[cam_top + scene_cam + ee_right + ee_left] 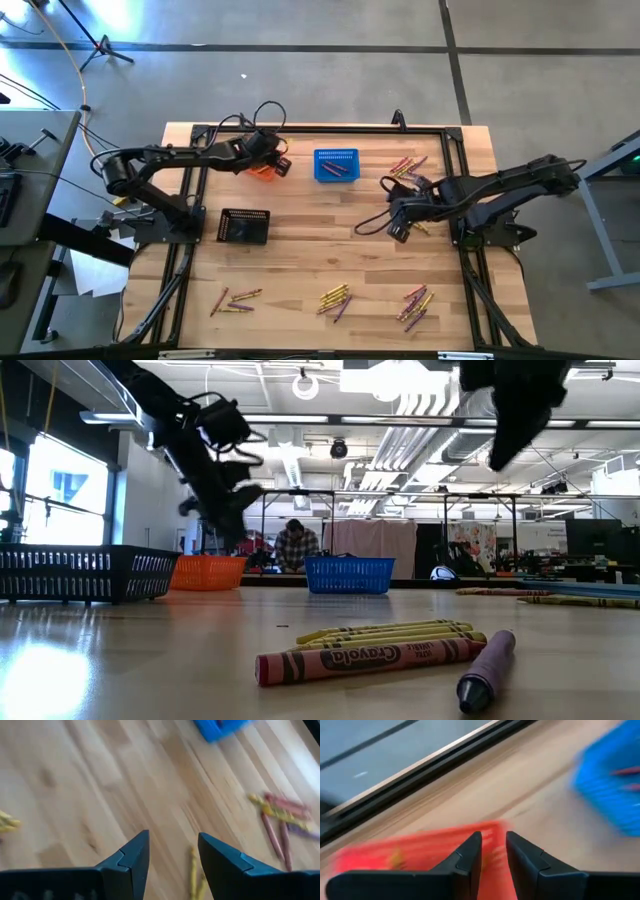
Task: Sort crayons
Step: Put the yellow crayon into the orange bin
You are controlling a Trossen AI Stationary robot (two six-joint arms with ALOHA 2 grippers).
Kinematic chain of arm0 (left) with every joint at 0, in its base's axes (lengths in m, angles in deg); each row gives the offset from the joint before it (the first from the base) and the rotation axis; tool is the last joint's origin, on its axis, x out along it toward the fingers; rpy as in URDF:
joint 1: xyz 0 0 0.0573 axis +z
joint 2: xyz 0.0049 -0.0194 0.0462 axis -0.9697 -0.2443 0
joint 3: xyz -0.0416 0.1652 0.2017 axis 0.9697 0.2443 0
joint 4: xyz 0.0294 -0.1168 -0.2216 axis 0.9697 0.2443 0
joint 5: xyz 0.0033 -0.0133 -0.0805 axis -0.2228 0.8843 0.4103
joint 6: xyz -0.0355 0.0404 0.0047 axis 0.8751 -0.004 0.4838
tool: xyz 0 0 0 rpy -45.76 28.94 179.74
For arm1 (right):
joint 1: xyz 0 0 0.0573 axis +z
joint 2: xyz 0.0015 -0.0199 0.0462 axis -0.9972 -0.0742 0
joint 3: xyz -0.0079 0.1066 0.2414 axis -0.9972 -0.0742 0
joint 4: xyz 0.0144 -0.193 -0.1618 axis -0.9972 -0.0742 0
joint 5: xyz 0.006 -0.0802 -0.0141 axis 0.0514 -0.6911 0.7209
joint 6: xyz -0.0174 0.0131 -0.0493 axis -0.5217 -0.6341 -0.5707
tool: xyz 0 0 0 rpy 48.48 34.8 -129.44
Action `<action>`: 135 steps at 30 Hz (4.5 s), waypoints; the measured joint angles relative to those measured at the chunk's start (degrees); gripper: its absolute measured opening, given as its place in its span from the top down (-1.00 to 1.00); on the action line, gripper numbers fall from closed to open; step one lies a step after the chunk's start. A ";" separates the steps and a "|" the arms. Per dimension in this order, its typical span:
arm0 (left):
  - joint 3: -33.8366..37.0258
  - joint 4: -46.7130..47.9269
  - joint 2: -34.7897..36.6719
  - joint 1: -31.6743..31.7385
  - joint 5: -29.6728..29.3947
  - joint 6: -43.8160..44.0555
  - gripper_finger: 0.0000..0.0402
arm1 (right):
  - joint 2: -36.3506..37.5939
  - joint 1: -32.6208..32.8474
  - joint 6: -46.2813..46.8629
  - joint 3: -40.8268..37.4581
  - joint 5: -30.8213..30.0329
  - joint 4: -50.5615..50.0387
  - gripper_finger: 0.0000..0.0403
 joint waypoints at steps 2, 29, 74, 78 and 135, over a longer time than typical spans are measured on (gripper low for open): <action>0.00 -6.34 0.33 -0.92 7.54 -0.38 0.60 | 0.07 -0.15 2.10 -2.65 0.65 -0.91 0.24; -0.07 -48.33 0.56 -28.26 18.37 -14.47 0.63 | -0.10 -13.71 4.09 -23.23 14.57 15.80 0.24; -0.04 -48.82 0.56 -28.19 18.24 -13.55 0.63 | -13.26 -20.06 -4.95 -23.08 24.32 22.77 0.76; -0.04 -48.84 0.56 -28.19 18.24 -13.55 0.63 | -13.33 -20.04 -5.76 -22.78 24.39 22.51 0.94; -2.29 -62.57 -7.20 -34.16 4.79 -32.43 0.25 | -2.50 -4.50 -38.50 10.91 4.34 43.05 0.97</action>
